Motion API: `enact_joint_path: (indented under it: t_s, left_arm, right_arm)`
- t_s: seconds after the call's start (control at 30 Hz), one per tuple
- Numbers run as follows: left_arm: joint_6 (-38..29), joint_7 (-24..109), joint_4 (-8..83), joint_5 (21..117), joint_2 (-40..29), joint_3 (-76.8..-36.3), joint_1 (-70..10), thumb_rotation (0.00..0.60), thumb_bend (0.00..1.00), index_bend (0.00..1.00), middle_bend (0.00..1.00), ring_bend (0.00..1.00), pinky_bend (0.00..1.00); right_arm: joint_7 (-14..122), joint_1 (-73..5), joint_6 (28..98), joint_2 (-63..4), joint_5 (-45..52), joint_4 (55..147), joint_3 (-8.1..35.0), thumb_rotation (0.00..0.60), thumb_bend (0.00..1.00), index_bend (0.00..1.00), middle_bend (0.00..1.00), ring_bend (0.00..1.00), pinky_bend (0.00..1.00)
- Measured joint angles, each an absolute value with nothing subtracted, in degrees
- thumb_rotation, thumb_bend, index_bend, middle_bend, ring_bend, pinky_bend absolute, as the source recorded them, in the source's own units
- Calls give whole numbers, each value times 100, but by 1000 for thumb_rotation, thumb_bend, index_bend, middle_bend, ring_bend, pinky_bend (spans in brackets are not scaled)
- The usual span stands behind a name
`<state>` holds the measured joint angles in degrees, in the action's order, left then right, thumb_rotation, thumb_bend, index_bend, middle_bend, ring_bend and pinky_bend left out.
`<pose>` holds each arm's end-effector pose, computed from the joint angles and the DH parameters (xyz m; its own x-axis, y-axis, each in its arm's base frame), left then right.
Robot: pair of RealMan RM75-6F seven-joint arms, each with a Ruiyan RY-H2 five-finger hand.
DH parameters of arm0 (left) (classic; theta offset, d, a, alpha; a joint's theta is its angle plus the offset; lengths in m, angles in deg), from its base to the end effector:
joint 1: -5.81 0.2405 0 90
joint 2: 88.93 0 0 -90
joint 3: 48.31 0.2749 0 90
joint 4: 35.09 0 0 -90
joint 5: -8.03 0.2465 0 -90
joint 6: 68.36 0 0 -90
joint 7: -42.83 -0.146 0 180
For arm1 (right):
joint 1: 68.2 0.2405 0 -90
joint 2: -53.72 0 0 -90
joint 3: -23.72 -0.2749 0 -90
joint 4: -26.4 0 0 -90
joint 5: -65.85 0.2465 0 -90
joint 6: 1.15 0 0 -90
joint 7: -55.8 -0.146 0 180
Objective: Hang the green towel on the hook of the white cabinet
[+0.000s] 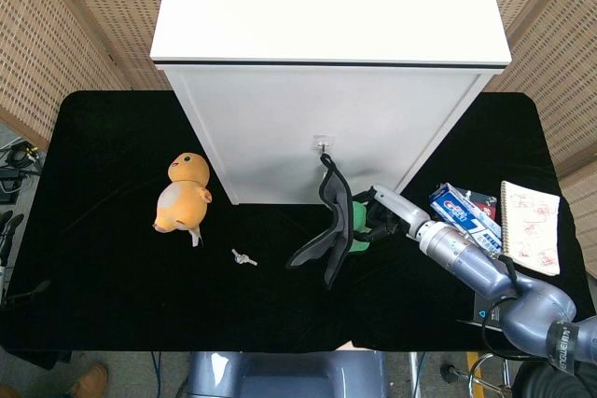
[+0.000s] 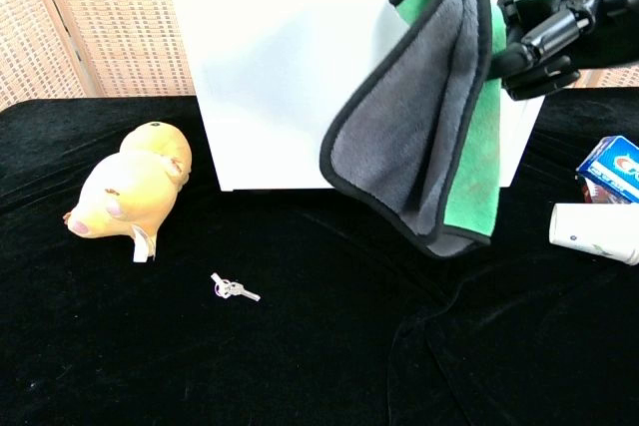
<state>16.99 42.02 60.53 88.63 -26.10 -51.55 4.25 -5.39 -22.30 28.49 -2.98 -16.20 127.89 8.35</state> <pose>-0.3532 0.1677 0.1421 0.3687 0.0161 0.9294 0.9206 0.1322 -0.3675 -0.1311 -0.3745 0.0753 -0.3135 -0.7116 0.6288 -0.9022 0.0165 -0.4311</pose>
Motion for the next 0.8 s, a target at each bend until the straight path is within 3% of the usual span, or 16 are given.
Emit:
enact_joint_path:
  t_s: [0.1,0.13,0.17,0.23,0.33,0.6,0.8]
  left_arm:
    - [1702,4201,6052,8861,-2610,-5155,427,600,0,0,0,0,0]
    - [1700,4199,6052,8860,-2609,-5154,427,600,0,0,0,0,0]
    - [1694,4194,6051,8860,-2608,-5152,425,600,0,0,0,0,0]
    - [1685,4184,6050,8862,-2605,-5149,421,600,0,0,0,0,0]
    - [1681,4177,6051,8863,-2601,-5146,419,600,0,0,0,0,0]
    - [1706,4218,6063,8881,-2620,-5143,432,600,0,0,0,0,0]
    - [1743,4318,6074,8928,-2661,-5135,451,600,0,0,0,0,0]
  right_arm:
    - [-573,-2200,2805,-305,-1652,12730,899,600,589,800,1000,1000,1000]
    - [-569,-2198,2803,-308,-1653,12717,918,600,538,763,1000,1000,1000]
    - [-540,-2198,2798,-311,-1650,12701,940,600,475,722,1000,1000,1000]
    - [-453,-2194,2787,-311,-1630,12687,975,600,217,561,1000,1000,1000]
    - [-280,-2182,2743,-292,-1524,12689,1029,600,30,418,1000,1000,1000]
    - [18,-2225,2789,-165,-1340,12796,1085,600,0,236,996,997,1000]
    - [202,-2418,3035,132,-1438,13002,1155,600,0,223,996,996,1000]
